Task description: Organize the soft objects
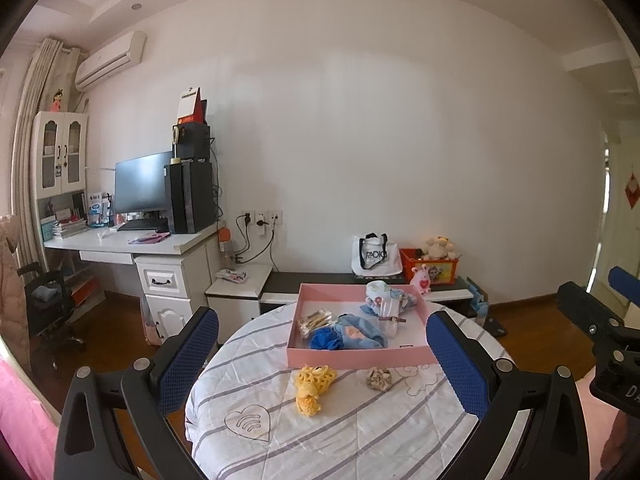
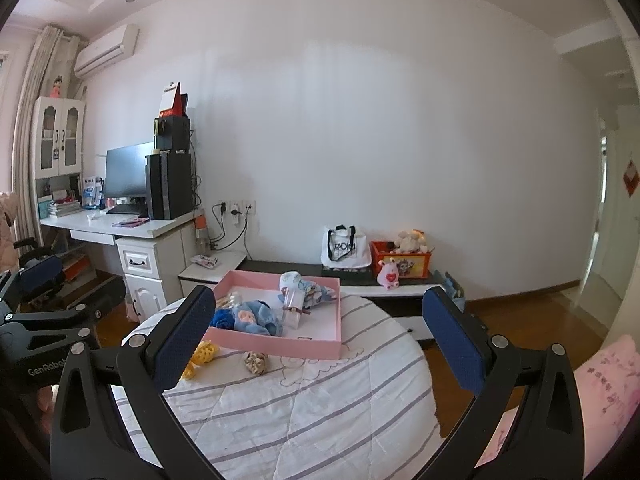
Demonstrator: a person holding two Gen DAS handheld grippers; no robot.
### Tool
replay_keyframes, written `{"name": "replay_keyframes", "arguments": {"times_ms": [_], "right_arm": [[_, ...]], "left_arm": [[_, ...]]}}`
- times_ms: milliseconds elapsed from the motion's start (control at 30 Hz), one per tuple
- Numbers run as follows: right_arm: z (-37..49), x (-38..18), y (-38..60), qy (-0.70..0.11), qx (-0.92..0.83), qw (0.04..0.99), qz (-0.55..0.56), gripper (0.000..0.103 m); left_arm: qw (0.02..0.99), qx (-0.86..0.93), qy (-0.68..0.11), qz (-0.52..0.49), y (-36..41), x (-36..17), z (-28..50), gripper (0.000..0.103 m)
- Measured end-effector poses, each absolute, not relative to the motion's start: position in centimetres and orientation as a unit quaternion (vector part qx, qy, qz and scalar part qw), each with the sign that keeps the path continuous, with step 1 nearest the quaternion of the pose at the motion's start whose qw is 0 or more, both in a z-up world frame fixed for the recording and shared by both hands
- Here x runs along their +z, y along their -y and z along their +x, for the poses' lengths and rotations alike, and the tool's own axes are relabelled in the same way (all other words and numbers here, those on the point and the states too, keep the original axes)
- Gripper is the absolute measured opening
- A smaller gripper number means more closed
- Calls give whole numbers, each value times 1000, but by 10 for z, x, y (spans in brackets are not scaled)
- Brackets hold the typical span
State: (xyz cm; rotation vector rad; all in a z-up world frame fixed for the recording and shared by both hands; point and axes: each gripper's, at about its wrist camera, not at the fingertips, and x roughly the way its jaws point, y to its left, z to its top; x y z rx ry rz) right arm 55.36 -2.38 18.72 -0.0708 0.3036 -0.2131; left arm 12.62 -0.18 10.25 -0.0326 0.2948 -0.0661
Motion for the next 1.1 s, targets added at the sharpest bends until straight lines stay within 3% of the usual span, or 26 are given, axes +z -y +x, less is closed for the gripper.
{"name": "replay_keyframes", "arguments": {"times_ms": [633,1100], "right_arm": [[584,155,42,-214,-119,969,-18,103],[630,98,45,-315,-120,942,-12,103]], "left_arm": [[978,-16,-210,-11,-4,82,162,103],[955,21,-295,-21,-25,38,221,103]]}}
